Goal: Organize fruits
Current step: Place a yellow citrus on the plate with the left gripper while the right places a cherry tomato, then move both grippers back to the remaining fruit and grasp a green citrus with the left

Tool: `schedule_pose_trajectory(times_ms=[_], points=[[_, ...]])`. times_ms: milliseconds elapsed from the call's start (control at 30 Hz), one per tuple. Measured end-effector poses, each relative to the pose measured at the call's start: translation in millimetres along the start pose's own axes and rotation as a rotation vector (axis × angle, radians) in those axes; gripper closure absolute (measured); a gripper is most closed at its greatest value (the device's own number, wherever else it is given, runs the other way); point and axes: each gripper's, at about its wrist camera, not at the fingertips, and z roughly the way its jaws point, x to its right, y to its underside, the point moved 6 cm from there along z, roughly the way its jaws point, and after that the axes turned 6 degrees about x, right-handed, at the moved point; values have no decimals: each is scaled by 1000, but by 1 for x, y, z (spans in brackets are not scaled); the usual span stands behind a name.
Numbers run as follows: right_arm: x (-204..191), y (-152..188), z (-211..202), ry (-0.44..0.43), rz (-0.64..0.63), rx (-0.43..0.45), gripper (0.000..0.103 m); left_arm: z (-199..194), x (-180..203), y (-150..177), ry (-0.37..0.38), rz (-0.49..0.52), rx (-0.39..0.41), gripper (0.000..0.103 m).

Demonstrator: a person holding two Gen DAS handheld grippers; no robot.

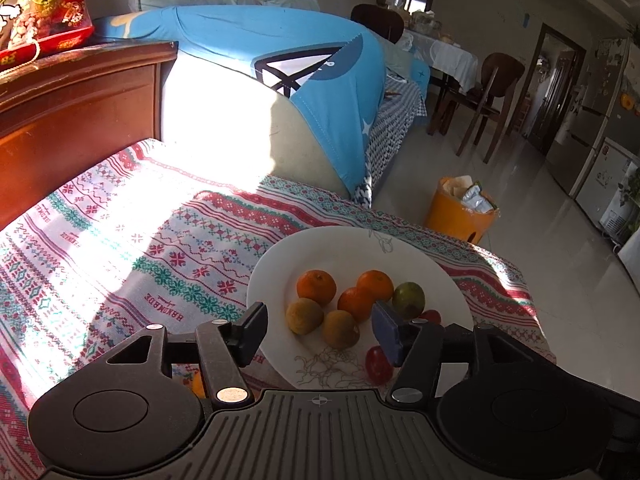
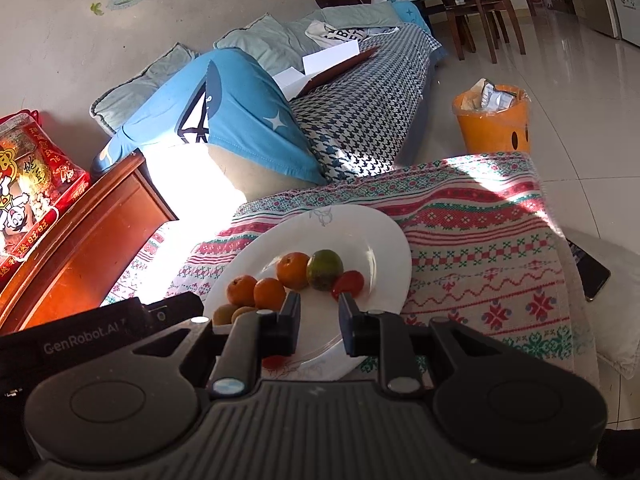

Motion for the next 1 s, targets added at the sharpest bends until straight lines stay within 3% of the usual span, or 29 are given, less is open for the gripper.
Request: schedule_pose_trajectory(times_ms=[133, 400, 1000], points=[[-4, 1, -4, -10, -15, -3, 80, -13, -10, -8, -18, -24, 14, 39], [-17, 7, -15, -44, -62, -16, 79, -41, -35, -16, -79, -63, 36, 37], [-52, 37, -25, -145, -202, -90, 76, -77, -89, 16, -213, -153, -9, 37]])
